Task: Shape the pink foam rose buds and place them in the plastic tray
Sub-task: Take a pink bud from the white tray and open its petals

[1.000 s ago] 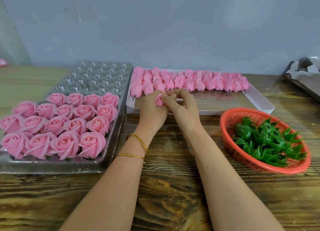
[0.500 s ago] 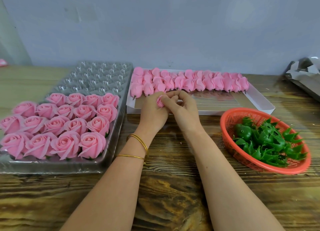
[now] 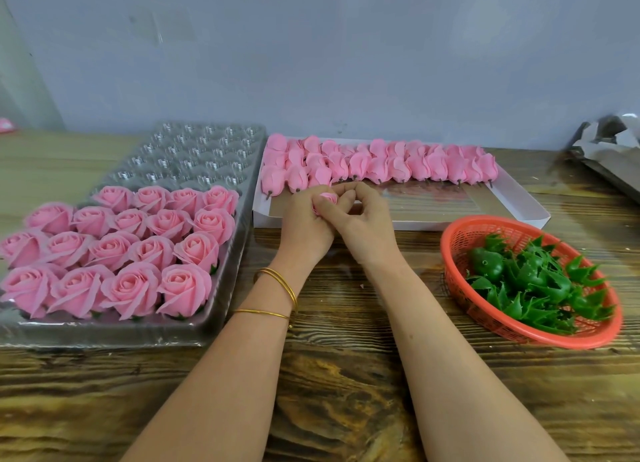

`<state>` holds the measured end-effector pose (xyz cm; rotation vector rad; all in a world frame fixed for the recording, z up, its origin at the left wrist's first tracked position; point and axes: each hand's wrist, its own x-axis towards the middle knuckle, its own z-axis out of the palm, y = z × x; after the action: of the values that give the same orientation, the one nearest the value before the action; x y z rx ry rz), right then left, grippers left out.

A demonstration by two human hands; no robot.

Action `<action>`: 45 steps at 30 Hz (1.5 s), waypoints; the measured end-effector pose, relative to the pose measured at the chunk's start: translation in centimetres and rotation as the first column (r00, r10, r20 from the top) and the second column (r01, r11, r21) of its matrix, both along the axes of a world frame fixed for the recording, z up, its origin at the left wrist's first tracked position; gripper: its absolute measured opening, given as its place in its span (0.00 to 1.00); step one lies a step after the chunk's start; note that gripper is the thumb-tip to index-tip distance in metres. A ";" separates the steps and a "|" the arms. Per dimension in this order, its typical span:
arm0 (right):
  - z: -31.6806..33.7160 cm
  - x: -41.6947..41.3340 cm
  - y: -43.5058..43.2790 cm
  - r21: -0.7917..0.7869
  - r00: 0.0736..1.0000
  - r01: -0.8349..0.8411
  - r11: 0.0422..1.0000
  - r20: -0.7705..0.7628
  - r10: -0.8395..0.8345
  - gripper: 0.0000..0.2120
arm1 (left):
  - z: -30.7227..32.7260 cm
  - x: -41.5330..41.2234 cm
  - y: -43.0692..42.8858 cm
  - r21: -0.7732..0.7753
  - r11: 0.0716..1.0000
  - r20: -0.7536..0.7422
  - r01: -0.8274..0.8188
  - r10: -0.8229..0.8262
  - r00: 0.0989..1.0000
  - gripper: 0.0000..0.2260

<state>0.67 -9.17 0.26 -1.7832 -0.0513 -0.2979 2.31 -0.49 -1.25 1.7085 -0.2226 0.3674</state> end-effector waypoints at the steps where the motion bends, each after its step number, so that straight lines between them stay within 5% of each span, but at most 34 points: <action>1: -0.1 0.0 0.1 -0.003 1.000 0.002 1.000 0.007 -0.002 0.11 | -0.1 0.1 0.0 -0.001 1.000 -0.014 -0.007 0.007 1.000 0.09; 8: -0.2 0.0 0.1 0.013 0.999 -0.014 1.000 0.044 0.014 0.09 | -0.3 0.3 0.1 -0.030 0.999 -0.001 -0.035 0.035 0.999 0.17; 15: 0.0 0.0 0.3 0.317 0.994 -0.106 0.942 -0.002 0.113 0.13 | 0.2 0.5 0.2 -0.072 0.984 0.050 -0.166 0.169 0.984 0.16; 24: -0.7 0.1 -0.2 0.115 0.968 -0.249 0.962 0.030 0.247 0.19 | 0.7 0.3 0.0 -0.302 0.942 -0.166 -0.146 0.098 0.981 0.06; 30: -0.9 0.2 -0.1 0.037 0.976 -0.216 0.976 0.025 0.215 0.16 | 0.9 0.1 0.1 -0.290 0.953 -0.146 -0.084 0.043 0.988 0.13; 34: -0.6 0.0 -0.3 0.093 0.969 -0.245 0.965 -0.002 0.246 0.15 | 0.8 0.1 0.3 -0.257 0.965 -0.104 -0.053 0.027 0.994 0.16; 40: -0.2 -0.1 -0.8 0.259 0.907 -0.392 0.883 -0.052 0.418 0.18 | 0.6 0.1 0.4 -0.263 0.965 -0.059 -0.013 -0.002 0.998 0.09; 45: 0.2 0.5 -1.2 0.242 0.867 -0.457 0.856 -0.094 0.489 0.16 | 0.6 0.3 0.4 -0.242 0.970 -0.066 -0.017 0.001 0.998 0.11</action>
<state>1.18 -10.34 0.41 -1.5151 -0.3362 0.1877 2.57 -0.10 -0.64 1.4779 -0.1169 0.3303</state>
